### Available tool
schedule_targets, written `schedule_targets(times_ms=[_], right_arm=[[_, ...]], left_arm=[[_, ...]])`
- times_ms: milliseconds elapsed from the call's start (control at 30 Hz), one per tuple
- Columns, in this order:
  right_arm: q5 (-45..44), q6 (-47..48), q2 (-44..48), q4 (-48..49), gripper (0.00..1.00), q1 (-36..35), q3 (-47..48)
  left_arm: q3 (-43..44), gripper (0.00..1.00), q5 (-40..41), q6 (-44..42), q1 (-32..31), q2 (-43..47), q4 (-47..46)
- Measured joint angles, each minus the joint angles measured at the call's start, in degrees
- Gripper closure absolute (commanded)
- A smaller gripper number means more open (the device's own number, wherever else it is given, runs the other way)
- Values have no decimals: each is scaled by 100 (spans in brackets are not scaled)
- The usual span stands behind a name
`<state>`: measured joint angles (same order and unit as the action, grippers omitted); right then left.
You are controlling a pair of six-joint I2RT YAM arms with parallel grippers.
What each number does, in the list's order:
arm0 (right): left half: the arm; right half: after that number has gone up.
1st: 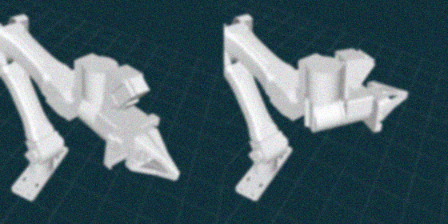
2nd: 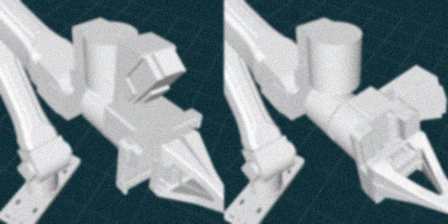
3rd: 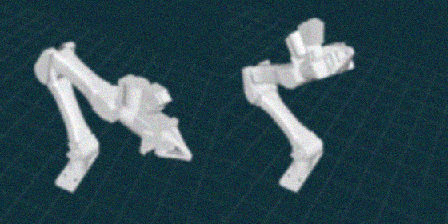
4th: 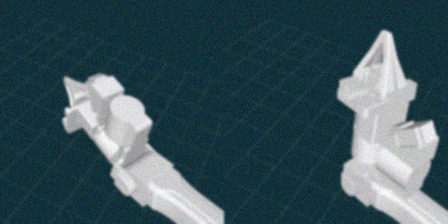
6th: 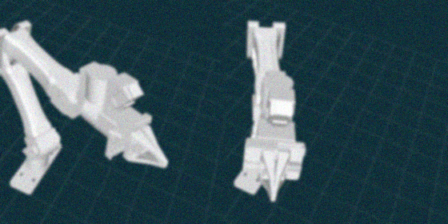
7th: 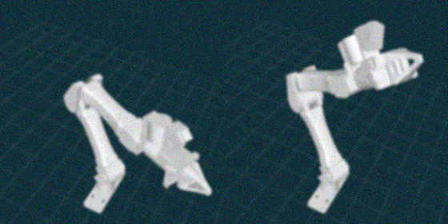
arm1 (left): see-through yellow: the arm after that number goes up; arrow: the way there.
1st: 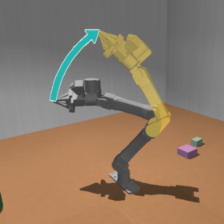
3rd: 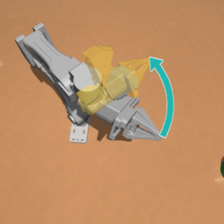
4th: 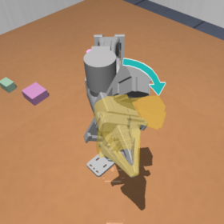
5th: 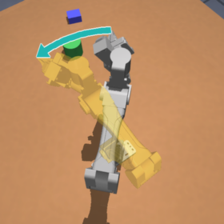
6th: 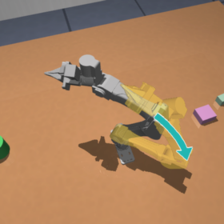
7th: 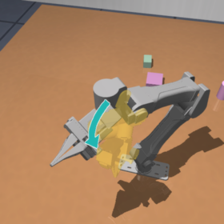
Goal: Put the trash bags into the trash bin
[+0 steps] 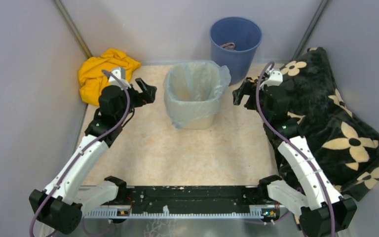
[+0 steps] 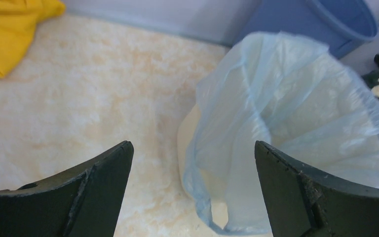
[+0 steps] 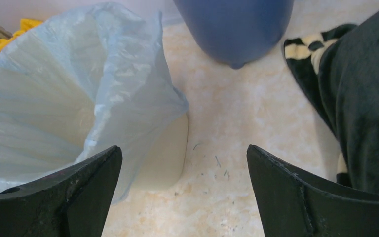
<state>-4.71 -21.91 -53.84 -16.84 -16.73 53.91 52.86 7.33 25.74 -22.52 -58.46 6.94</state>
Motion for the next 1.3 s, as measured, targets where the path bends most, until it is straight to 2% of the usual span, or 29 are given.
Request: schedule_targets(times_ms=[167, 367, 433, 567, 700, 933, 1067, 1300], right_arm=[[2, 426, 0, 170, 1, 0, 323], [151, 885, 177, 544, 1, 0, 590], [240, 1038, 315, 715, 1, 0, 588], [162, 1408, 568, 1322, 1, 0, 402], [-59, 1947, 699, 2028, 1, 0, -278], [-544, 2223, 479, 3049, 1, 0, -1884], [-898, 2144, 352, 3709, 1, 0, -2739], [-1681, 2199, 136, 5222, 1, 4, -3926]], left_arm=[[529, 1, 236, -605, 0, 153, -20], [643, 1, 444, -1130, 0, 605, -125], [577, 1, 415, -1263, 0, 863, -332], [-118, 1, 643, -1567, 0, 1650, -1196], [-839, 1, 1154, -1895, 0, 1862, -2092], [-2667, 1, 1580, -2404, 68, 1333, -3453], [-3495, 1, 1394, -2404, 573, 973, -4057], [-4048, 1, 678, -2269, 1488, -46, -5281]])
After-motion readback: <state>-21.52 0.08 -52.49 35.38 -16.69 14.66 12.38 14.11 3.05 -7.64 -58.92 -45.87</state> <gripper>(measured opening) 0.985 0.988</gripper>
